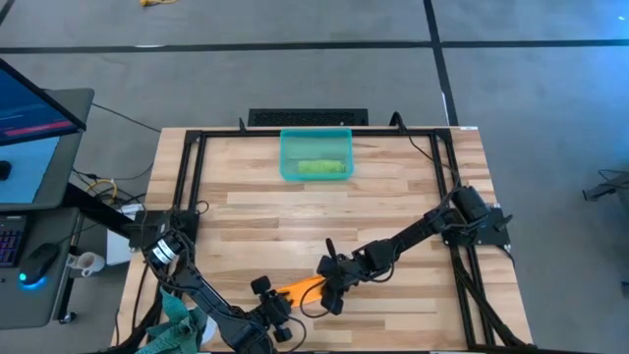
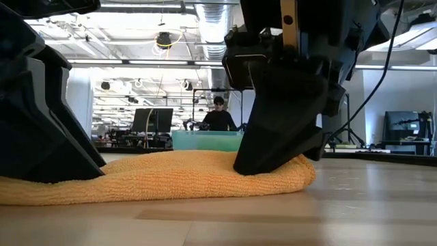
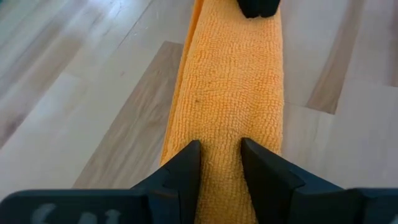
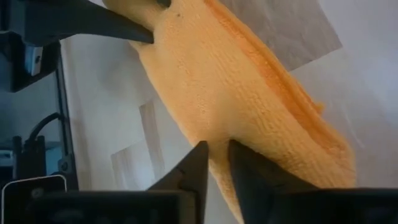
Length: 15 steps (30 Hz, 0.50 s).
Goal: Roll microfiber towels into tight, uniform cylinder then place into a basket
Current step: Roll the orange towel
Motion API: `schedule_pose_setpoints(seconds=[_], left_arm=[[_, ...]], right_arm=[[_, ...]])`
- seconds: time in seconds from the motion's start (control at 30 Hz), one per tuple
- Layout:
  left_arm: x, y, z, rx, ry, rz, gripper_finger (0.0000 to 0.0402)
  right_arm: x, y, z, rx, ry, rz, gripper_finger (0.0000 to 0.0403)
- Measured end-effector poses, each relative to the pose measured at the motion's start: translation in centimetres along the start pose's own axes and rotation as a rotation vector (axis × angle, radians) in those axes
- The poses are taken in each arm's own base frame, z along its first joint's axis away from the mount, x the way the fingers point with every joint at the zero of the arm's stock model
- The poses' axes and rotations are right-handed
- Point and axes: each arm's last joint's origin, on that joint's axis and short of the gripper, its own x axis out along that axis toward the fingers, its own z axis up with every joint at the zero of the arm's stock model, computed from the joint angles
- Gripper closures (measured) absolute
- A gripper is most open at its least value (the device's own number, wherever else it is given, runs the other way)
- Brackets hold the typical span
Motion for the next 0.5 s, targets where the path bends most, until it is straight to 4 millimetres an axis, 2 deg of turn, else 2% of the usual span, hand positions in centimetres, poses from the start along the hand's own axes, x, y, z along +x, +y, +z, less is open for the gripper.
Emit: schedule_pose_setpoints(seconds=[0.17, 0.3, 0.37, 0.5], left_arm=[[0.0, 0.0, 0.0, 0.004, 0.0, 0.0, 0.0288], [0.0, 0.0, 0.0, 0.004, 0.0, 0.0, 0.0288], [0.0, 0.0, 0.0, -0.003, 0.0, 0.0, 0.0288], [0.0, 0.0, 0.0, -0.004, 0.0, 0.0, 0.0288]], right_arm=[[-0.4, 0.0, 0.3, -0.023, 0.013, 0.026, 0.026], [-1.6, 0.0, 0.8, -0.08, 0.06, 0.068, 0.0234], [-2.9, 0.1, 1.1, -0.085, 0.09, 0.074, 0.0227], [-6.8, 0.7, 1.5, -0.136, 0.089, 0.028, 0.022]])
